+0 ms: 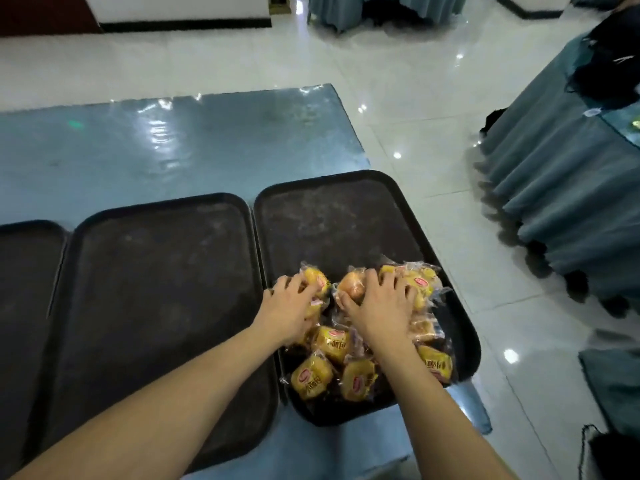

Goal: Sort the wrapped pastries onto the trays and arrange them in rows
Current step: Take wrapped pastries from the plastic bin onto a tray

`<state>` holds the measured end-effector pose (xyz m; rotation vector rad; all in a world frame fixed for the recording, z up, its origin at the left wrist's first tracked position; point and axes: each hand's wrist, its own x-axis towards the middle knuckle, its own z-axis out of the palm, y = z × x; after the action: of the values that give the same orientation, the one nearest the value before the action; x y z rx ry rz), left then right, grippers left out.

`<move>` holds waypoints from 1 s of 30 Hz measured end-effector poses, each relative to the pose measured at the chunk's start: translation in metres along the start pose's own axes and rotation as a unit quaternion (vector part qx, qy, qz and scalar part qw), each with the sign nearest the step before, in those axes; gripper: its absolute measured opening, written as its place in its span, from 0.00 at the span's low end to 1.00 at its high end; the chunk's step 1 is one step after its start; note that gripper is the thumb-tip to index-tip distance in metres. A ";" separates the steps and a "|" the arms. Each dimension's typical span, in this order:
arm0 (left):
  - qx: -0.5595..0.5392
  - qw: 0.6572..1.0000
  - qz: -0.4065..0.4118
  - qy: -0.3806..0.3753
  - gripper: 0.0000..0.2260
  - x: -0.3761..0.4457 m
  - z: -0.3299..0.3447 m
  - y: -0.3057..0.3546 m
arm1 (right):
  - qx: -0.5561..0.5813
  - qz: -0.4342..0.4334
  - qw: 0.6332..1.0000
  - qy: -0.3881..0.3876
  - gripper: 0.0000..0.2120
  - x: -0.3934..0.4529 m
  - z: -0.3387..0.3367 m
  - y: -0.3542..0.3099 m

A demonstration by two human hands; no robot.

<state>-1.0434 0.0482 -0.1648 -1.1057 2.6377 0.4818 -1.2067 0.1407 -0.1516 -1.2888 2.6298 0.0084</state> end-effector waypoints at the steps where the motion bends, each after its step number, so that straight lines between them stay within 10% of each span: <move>1: -0.004 1.000 -0.003 -0.017 0.29 0.001 0.000 0.002 | -0.015 -0.007 1.000 -0.002 0.38 0.001 -0.001 0.002; 16: -0.085 0.979 -0.106 0.155 0.21 -0.114 -0.026 -0.021 | 0.139 -0.238 0.960 0.058 0.21 -0.021 -0.028 -0.075; 30: -0.094 0.862 -0.357 0.348 0.13 -0.359 -0.027 -0.170 | 0.183 -0.497 0.848 -0.005 0.19 -0.179 -0.020 -0.314</move>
<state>-0.6767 0.1569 -0.0526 -2.5692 2.3972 0.1869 -0.8584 0.0851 -0.0698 -2.2520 1.5290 -0.5986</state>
